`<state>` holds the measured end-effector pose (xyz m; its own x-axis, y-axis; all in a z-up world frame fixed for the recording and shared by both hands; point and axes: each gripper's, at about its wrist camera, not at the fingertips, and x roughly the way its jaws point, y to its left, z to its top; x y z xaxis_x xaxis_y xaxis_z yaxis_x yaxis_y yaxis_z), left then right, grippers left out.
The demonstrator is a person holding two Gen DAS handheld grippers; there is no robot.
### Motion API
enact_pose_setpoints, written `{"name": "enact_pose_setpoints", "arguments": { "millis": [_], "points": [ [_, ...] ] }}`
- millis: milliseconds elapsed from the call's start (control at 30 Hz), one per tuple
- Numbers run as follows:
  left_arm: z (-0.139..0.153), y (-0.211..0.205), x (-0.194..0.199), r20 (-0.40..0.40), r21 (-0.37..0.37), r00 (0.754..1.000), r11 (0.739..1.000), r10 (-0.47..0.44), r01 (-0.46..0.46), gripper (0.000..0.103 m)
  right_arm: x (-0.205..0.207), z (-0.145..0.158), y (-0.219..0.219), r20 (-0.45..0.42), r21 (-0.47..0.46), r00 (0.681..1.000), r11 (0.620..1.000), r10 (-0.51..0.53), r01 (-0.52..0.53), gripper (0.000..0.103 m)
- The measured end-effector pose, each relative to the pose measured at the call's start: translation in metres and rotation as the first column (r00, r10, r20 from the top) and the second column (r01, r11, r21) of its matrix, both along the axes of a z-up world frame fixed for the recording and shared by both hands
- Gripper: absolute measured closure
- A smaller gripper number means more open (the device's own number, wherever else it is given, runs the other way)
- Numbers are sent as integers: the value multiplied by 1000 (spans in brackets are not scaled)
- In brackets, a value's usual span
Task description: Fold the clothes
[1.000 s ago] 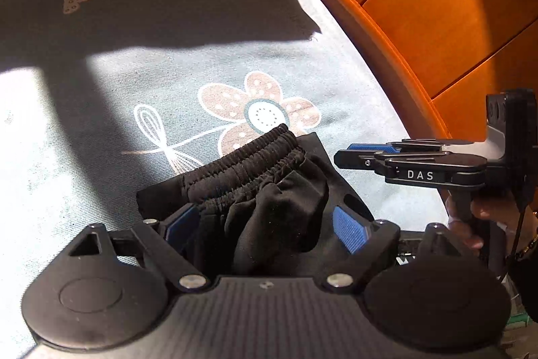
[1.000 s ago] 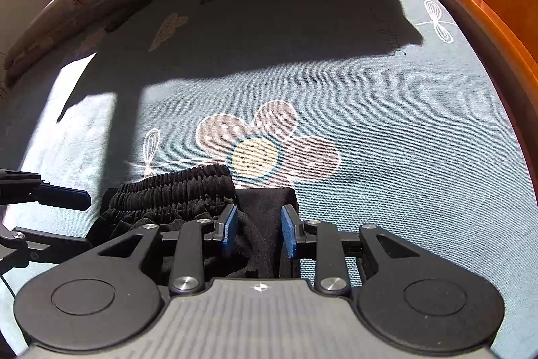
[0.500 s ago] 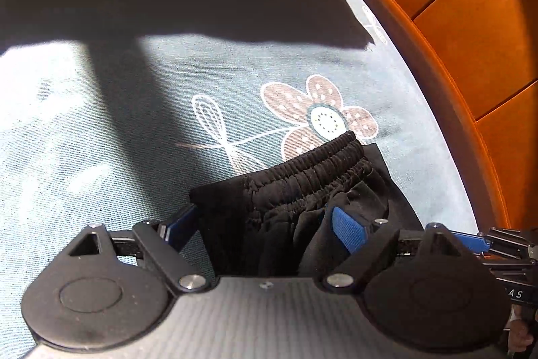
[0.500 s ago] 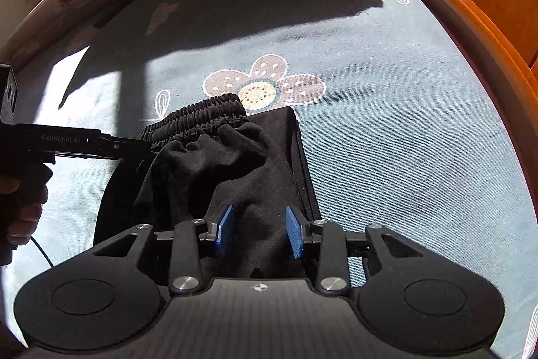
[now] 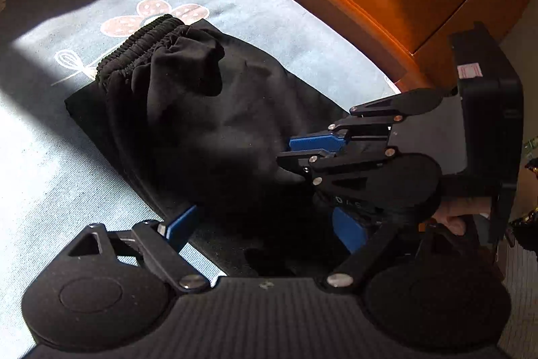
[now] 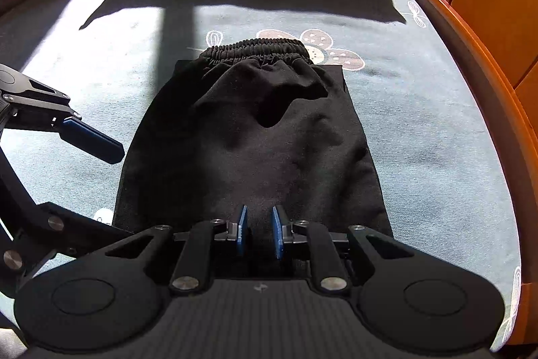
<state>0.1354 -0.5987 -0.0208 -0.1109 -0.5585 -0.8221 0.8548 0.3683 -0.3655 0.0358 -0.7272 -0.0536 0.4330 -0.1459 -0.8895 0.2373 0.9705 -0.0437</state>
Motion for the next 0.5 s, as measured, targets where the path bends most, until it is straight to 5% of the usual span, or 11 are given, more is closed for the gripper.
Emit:
{"name": "enact_pose_setpoints", "arguments": {
  "millis": [67,367,500],
  "points": [
    [2,7,-4,30,10,998,999,-46,45,16,4,-15,4,-23,-28,1000,1000,-15,14,85],
    [7,22,-10,82,22,994,997,-73,72,16,-10,15,6,18,-2,997,997,-73,73,84],
    [2,8,-25,69,14,995,998,-68,68,16,-7,-8,1,-28,20,998,998,-57,57,83]
  ]
}}
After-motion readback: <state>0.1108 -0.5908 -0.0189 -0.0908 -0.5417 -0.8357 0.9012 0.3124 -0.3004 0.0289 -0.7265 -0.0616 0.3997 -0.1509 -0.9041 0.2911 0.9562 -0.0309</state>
